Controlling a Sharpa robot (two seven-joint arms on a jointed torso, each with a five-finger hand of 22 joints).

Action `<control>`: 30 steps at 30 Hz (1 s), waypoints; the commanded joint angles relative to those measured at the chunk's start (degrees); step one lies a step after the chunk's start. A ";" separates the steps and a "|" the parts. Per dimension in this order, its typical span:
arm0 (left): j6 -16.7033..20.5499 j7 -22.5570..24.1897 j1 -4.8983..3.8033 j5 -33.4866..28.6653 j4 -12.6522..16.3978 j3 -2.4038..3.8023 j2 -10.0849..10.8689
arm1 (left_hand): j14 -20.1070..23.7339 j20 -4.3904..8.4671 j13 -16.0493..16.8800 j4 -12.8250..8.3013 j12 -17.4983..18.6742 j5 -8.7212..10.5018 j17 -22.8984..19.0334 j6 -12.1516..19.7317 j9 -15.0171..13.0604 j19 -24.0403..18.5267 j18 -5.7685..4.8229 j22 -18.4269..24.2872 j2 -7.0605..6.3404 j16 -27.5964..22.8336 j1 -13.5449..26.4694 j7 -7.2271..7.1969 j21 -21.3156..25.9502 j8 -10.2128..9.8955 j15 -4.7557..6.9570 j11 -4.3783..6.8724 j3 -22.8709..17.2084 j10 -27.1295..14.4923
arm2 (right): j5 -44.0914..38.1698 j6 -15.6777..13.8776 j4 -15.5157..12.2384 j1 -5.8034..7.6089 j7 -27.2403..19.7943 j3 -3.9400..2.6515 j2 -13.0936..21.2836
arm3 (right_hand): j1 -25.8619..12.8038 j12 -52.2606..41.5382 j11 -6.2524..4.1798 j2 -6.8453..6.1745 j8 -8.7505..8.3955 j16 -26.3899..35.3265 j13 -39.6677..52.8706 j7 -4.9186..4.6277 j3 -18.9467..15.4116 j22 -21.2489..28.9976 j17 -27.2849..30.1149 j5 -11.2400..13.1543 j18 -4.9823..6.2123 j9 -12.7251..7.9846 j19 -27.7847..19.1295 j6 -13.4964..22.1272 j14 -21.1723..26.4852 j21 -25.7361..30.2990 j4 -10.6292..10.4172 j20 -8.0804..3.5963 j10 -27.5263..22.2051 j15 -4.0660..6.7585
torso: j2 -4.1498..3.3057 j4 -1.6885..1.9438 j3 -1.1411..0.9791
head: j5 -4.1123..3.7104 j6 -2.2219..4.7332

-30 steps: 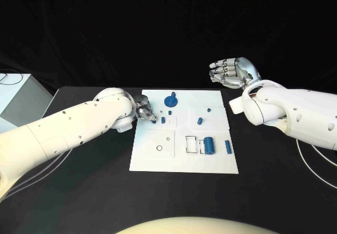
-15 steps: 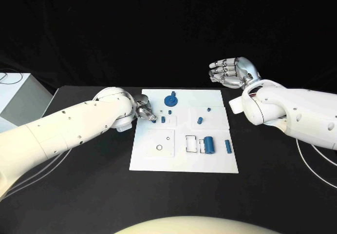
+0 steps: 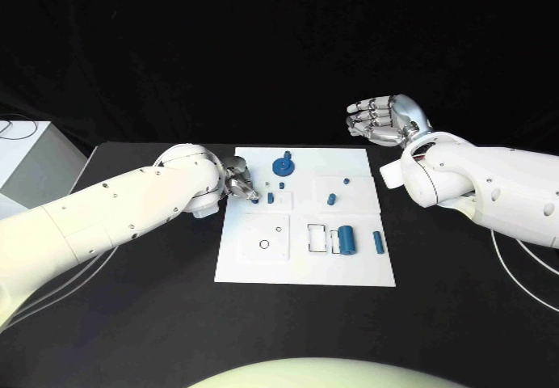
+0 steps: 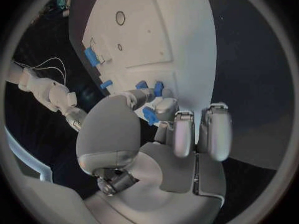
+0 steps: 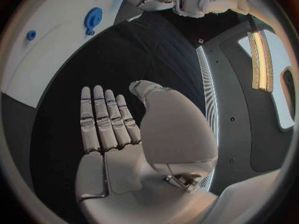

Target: Assemble the parts on the task board

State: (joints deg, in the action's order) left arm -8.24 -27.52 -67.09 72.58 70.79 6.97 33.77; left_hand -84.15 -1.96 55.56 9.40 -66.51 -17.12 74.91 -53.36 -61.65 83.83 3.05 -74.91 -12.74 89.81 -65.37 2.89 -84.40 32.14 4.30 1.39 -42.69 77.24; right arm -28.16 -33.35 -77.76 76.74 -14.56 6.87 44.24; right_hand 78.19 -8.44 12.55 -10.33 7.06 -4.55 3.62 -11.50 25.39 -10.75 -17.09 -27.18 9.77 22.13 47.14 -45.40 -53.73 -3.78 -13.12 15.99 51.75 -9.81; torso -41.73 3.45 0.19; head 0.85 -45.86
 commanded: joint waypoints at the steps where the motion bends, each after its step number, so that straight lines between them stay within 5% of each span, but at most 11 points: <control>1: -4.99 -1.40 1.23 -1.98 -0.32 -0.88 -0.10 | -5.85 0.34 0.39 -7.53 -0.10 0.29 15.09 -0.36 0.12 0.03 -0.66 -6.33 1.17 0.19 -0.37 -0.10 0.15 -0.09 0.20 0.09 -7.71 0.34 | -0.14 0.92 -0.06 -0.02 -0.32 -0.02 0.02 | -0.49 0.19 -0.01 -0.11 -0.29 0.18 -0.02 -4.39 -0.07 0.04 0.05 -0.38 0.54 -0.05 -0.20 -0.32 -0.20 0.16 0.19 0.38 0.38 -0.39 | 0.04 0.07 -0.03 | 0.00 0.04; 30: -2.55 -1.40 1.22 -3.37 -1.30 -0.89 -0.22 | -5.77 0.53 0.18 -0.63 0.06 1.08 14.87 -1.40 0.66 -0.19 -0.55 -5.92 0.48 0.04 6.90 -0.86 0.66 -1.09 0.68 0.57 1.86 -0.33 | -0.13 0.95 -0.11 -0.03 -0.19 -0.02 0.14 | -1.02 0.67 0.07 0.06 -0.50 0.46 -0.01 -4.47 -0.21 0.66 0.53 -0.39 0.47 -0.30 -0.43 -0.35 -0.15 0.19 -0.05 0.42 0.42 -0.48 | -0.04 0.01 -0.01 | -0.02 0.25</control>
State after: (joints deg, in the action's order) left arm -7.69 -27.43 -67.06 69.84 69.71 6.92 33.74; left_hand -83.94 -1.75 55.76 8.77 -66.51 -16.40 74.91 -54.92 -61.03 83.61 3.05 -74.91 -12.38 89.81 -59.09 1.75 -83.97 31.45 4.50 1.75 -41.06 76.88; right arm -28.14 -33.24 -77.79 76.72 -14.43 6.87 44.36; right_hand 77.66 -7.99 12.55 -10.25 6.85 -4.33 3.62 -11.50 25.39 -10.18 -16.61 -27.41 9.77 21.89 46.94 -45.40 -53.94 -3.78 -13.13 16.20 51.75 -10.02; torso -41.76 3.44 0.17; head 0.84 -45.57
